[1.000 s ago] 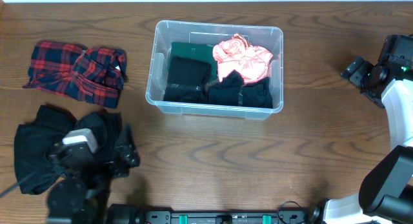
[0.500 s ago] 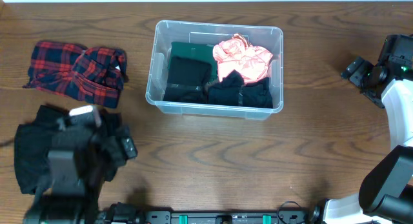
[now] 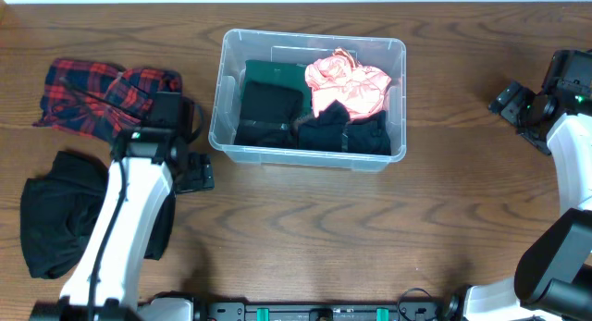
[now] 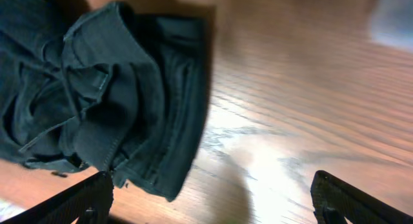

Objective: Pack container
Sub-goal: 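Move the left gripper to the black garment and grasp it, then lift the black garment with the left gripper and carry it right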

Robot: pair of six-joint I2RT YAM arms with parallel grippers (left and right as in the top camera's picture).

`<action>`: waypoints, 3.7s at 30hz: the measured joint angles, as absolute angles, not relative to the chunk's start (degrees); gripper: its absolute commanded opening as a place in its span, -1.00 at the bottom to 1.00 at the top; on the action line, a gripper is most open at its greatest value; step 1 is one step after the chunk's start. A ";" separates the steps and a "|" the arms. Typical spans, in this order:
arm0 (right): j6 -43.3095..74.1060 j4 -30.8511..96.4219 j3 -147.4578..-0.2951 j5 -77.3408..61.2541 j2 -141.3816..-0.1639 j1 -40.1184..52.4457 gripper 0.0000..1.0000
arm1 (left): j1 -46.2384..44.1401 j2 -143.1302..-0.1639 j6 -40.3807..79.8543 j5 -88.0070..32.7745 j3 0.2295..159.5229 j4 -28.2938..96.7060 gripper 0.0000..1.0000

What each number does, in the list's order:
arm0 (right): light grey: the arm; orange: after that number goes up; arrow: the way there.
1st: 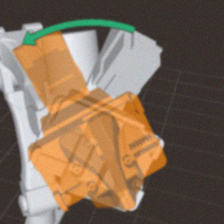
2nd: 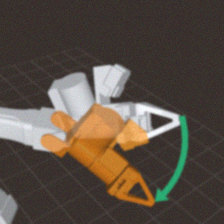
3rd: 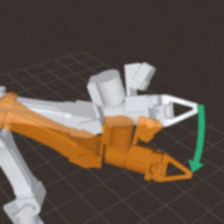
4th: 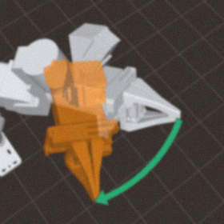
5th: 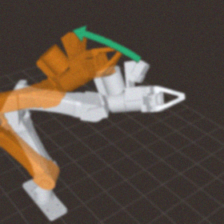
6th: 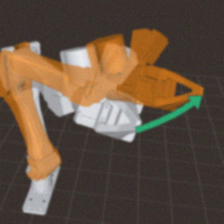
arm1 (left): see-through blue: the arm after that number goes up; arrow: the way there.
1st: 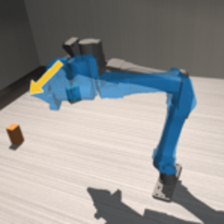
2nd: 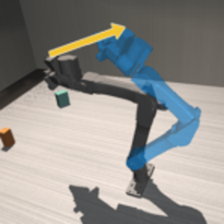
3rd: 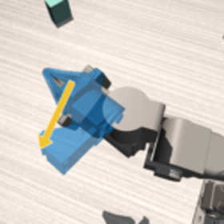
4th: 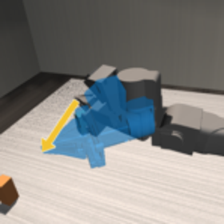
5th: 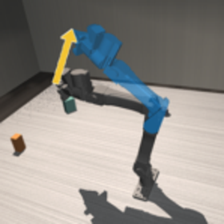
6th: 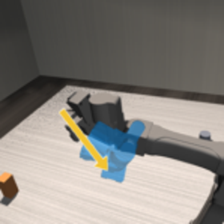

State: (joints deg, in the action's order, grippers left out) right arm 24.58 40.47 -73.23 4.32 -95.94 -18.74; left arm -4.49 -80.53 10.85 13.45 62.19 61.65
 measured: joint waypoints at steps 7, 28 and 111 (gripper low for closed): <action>24.58 40.47 -73.23 4.32 -95.94 -18.74 0.98 | -4.49 -82.78 10.46 21.10 62.19 58.30 0.96; 24.58 40.47 -73.23 4.32 -95.94 -18.74 0.99 | -2.50 -86.54 12.10 22.24 53.78 45.15 0.96; 24.58 40.32 -73.23 4.29 -95.94 -18.74 0.98 | -0.75 -92.44 5.82 -6.85 131.20 85.86 -0.88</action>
State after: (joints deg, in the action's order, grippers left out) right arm 24.58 40.32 -73.23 4.29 -95.94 -18.74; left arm -0.75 -92.44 5.82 -6.85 131.20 85.86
